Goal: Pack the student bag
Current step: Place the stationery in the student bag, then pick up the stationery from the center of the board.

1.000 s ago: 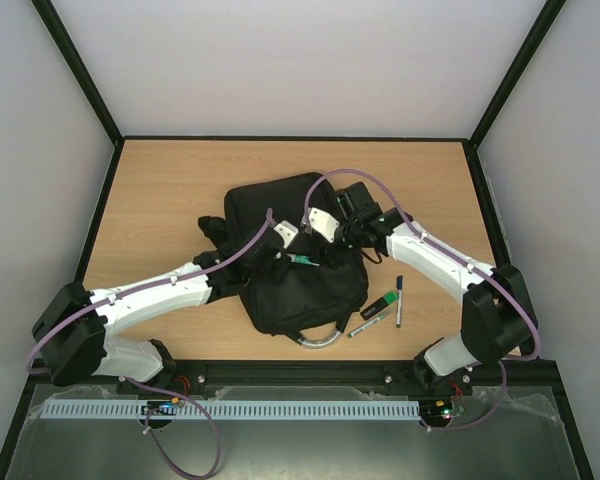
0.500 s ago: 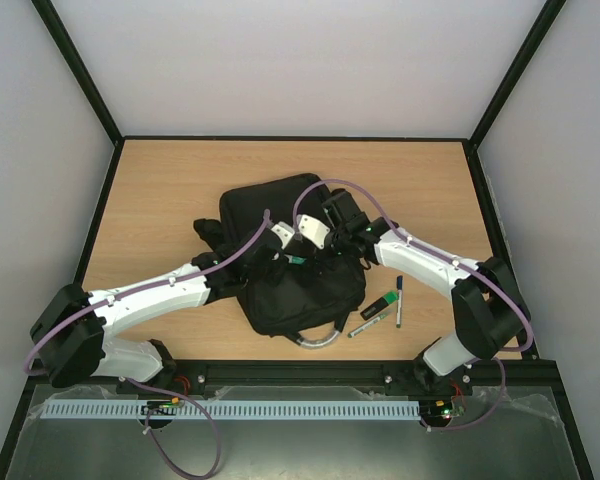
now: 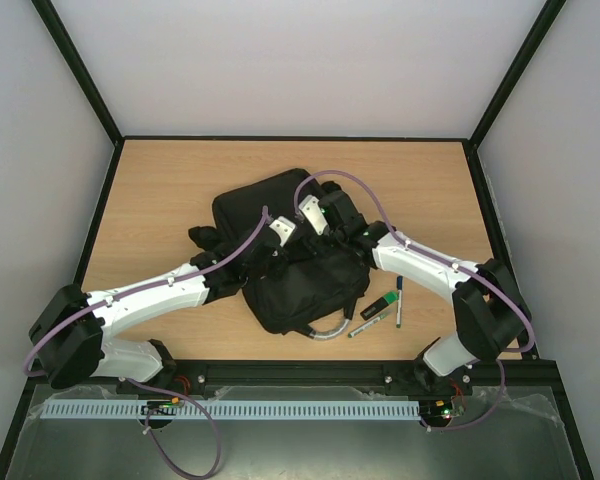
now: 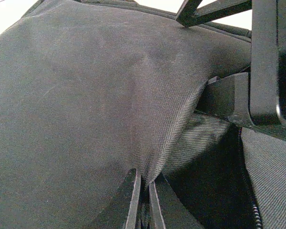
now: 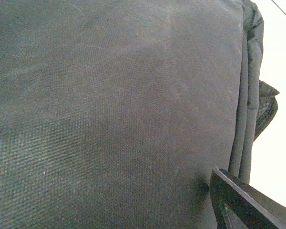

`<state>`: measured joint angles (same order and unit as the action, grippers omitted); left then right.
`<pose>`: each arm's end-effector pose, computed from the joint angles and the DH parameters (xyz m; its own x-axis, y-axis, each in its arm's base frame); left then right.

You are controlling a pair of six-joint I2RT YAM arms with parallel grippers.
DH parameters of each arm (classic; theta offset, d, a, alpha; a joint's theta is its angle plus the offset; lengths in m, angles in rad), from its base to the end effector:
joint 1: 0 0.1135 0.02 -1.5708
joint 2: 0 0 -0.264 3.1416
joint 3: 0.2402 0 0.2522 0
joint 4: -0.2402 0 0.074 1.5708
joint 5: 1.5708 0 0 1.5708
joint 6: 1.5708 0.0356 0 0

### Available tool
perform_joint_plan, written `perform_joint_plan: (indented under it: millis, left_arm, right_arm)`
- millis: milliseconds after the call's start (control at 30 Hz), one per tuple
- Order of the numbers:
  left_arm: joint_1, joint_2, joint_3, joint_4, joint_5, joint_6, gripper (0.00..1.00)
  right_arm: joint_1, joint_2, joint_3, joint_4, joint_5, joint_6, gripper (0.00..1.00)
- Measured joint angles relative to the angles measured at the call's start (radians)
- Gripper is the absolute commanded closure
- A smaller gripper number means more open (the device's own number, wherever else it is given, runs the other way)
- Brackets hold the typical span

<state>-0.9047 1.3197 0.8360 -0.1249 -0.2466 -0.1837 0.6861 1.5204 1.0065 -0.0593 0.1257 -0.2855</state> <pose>0.1849 -0.2212 0.2464 -0.4640 0.3037 -0.8321 0.5634 0.8261 -0.0127 0.2669 0.2128 0.2497 -0.2486 -0.5646 -0.7870 -0.6431 0.7038 -0.3019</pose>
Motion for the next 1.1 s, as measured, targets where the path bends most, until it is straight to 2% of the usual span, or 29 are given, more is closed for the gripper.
perform_joint_plan:
  millis: [67, 200, 233, 567, 733, 1100]
  left_arm:
    - [0.000, 0.000, 0.000, 0.001, 0.000, 0.000, 0.98]
    - [0.000, 0.000, 0.000, -0.010, 0.002, 0.003, 0.98]
    - [0.000, 0.000, 0.000, -0.014, 0.003, 0.005, 0.98]
    - [-0.004, 0.000, 0.000, -0.024, 0.003, 0.011, 0.98]
    - [-0.005, 0.000, 0.000, -0.026, 0.003, 0.011, 0.98]
    - [-0.005, 0.000, -0.003, -0.025, 0.011, 0.012, 0.98]
  right_arm:
    - [0.000, 0.000, 0.001, -0.002, -0.003, 0.014, 0.18]
    - [-0.012, -0.002, 0.008, -0.041, -0.057, 0.022, 0.01]
    - [-0.014, -0.008, 0.010, -0.053, -0.076, 0.021, 0.00]
    - [-0.073, -0.283, 0.017, -0.231, -0.201, -0.014, 0.00]
    - [-0.137, -0.348, -0.013, -0.355, -0.214, -0.035, 0.01]
    - [-0.262, -0.436, -0.188, -0.595, -0.029, -0.085, 0.12]
